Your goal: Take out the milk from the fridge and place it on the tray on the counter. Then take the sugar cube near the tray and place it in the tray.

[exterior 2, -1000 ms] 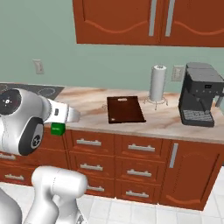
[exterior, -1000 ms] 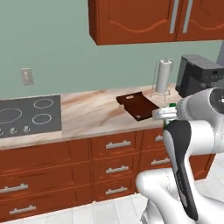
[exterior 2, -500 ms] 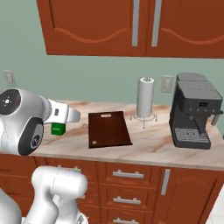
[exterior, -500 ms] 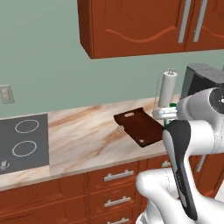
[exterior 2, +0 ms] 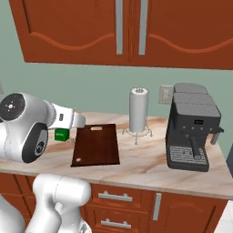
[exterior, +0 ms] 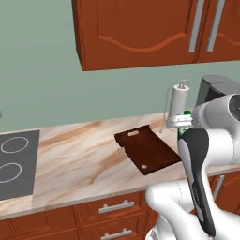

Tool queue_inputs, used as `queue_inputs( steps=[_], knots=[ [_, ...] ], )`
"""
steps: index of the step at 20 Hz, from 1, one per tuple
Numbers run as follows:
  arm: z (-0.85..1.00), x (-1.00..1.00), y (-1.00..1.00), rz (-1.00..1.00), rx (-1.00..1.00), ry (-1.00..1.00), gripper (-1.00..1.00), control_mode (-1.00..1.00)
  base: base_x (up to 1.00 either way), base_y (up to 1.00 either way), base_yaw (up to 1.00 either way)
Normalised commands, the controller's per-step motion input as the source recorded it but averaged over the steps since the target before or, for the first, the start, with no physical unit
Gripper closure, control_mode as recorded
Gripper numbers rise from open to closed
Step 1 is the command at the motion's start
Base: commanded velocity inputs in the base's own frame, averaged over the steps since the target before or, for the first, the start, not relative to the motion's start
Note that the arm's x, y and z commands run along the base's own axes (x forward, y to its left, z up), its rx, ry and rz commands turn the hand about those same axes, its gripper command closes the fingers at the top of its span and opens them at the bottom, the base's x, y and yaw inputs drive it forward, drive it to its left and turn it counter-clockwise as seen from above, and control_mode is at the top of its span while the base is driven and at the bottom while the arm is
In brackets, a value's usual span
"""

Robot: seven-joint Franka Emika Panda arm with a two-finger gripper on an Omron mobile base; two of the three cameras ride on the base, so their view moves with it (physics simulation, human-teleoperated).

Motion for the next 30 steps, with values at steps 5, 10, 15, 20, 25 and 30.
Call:
queue_inputs(
  steps=[5, 10, 15, 20, 25, 30],
  knots=[
    [0.00, 0.00, 0.00, 0.00, 0.00, 0.00, 1.00, 1.00, 0.55, -0.03, 0.11],
    [0.00, 0.00, 0.00, 0.00, 0.00, 0.00, 1.00, 1.00, 0.42, 0.00, 0.10],
    [0.00, 0.00, 0.00, 0.00, 0.00, 0.00, 1.00, 1.00, 0.03, 0.00, 0.04],
    [0.00, 0.00, 0.00, 0.00, 0.00, 0.00, 1.00, 1.00, 0.00, 0.00, 0.00],
    [0.00, 0.00, 0.00, 0.00, 0.00, 0.00, 1.00, 1.00, 0.00, 0.00, 0.00],
    [-0.65, 0.00, 0.00, 0.01, 0.00, 0.08, 1.00, -1.00, 0.00, 0.00, 0.00]
  ],
)
